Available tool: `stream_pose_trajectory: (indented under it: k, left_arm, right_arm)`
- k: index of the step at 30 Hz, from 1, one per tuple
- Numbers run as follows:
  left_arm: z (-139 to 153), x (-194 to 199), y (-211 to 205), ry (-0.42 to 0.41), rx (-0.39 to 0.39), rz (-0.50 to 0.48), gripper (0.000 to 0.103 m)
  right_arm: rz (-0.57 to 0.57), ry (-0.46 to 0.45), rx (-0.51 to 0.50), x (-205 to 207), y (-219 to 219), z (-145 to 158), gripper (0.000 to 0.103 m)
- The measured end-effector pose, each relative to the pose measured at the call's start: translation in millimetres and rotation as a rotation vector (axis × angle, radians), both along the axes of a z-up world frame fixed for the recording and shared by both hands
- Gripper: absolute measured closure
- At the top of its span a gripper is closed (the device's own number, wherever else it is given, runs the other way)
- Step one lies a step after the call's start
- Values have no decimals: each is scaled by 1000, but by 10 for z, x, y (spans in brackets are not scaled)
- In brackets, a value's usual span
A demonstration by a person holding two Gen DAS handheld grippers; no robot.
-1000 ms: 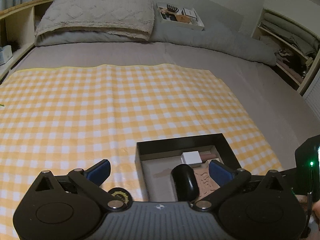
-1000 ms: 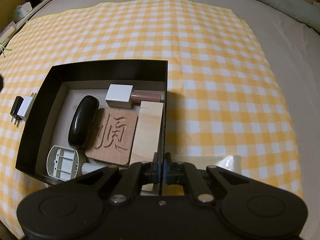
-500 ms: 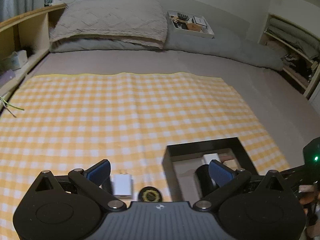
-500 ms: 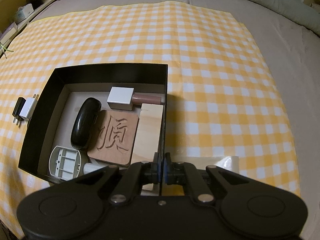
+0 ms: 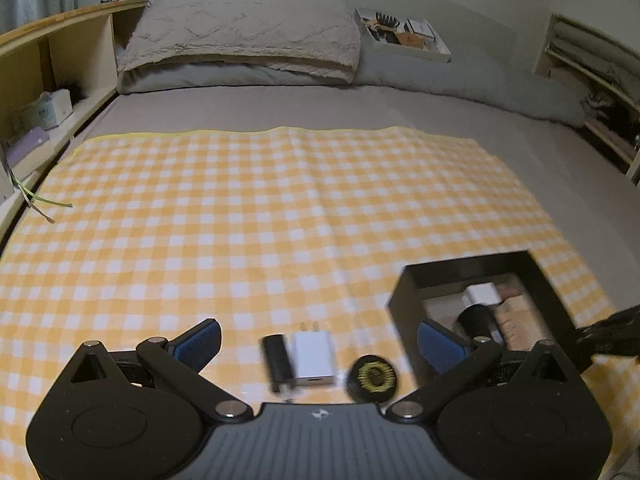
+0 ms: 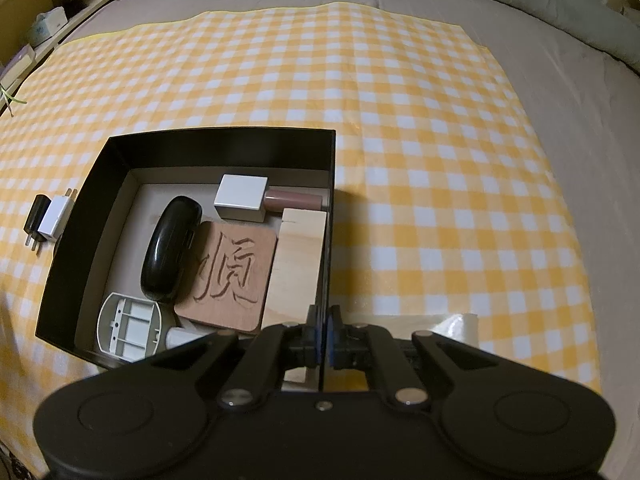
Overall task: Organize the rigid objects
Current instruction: 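Move the left tool to the black charger and grasp it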
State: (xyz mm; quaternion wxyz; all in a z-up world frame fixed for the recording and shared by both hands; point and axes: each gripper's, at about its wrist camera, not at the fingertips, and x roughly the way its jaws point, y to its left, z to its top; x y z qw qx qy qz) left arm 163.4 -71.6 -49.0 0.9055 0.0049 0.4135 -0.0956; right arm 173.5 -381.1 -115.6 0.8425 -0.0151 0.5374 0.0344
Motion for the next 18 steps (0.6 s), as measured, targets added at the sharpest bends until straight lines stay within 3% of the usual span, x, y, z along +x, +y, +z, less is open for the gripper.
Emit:
stream_pose_trajectory:
  k: [6, 11, 18]
  left_arm:
    - [-182, 93, 174, 4, 72, -2, 0]
    - [-330, 187, 348, 41, 13, -11, 1]
    - [-506, 321, 405, 80, 17, -61, 29]
  right_arm:
    - [1, -2, -12, 6, 28, 1, 99]
    - [-1, 5, -8, 17, 17, 11, 99]
    - [0, 18, -9, 29, -4, -23, 98]
